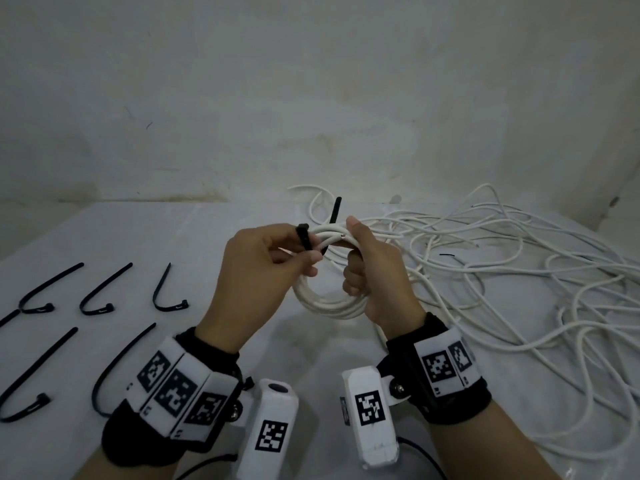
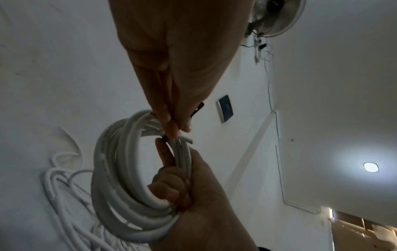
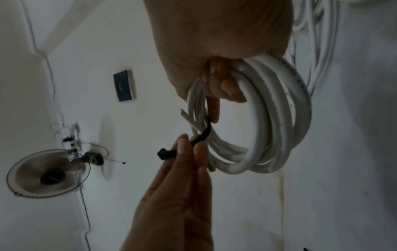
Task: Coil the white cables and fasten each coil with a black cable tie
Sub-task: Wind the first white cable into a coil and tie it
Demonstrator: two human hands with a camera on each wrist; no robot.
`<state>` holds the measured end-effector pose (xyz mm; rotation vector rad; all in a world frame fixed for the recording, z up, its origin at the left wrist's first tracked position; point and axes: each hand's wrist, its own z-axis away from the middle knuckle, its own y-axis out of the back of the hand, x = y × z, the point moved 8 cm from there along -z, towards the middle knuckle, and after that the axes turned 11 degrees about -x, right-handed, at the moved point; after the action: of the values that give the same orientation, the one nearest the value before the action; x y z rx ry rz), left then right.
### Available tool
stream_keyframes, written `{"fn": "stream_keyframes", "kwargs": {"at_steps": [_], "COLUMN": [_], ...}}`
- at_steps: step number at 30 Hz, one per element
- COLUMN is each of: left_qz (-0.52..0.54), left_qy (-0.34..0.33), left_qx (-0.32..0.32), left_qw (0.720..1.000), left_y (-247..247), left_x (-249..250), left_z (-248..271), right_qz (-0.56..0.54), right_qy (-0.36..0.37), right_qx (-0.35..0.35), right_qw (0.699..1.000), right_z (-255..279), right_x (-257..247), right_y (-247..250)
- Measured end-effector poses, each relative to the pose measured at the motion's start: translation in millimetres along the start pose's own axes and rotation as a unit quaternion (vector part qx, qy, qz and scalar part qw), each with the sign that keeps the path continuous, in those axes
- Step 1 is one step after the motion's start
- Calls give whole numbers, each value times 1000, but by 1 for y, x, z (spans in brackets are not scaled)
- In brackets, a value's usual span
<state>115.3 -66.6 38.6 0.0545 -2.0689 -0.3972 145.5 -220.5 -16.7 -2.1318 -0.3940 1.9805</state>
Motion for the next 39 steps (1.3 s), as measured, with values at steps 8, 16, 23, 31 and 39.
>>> {"fn": "stream_keyframes", "kwargs": {"at_steps": [8, 16, 23, 31, 39], "left_qz": [-127, 52, 186, 293, 351], "left_qy": [-40, 9, 42, 75, 81], "left_qx": [76, -43, -48, -75, -73], "left_qw": [988, 998, 980, 950, 930], "left_y": [8, -22, -23, -23, -19], "left_x": [2, -18, -38, -56, -59], "left_z": [-7, -20, -22, -14, -15], "right_qz": [-23, -53, -36, -8, 1], "right_qy": [3, 16, 4, -3, -7], "right_qx": [-35, -52, -50, -47, -72], "right_qw": [999, 997, 998, 999, 997], "right_z": [2, 1, 2, 3, 2], "right_x": [-4, -6, 5, 13, 14], "right_y": [-8, -9, -14, -18, -22]}}
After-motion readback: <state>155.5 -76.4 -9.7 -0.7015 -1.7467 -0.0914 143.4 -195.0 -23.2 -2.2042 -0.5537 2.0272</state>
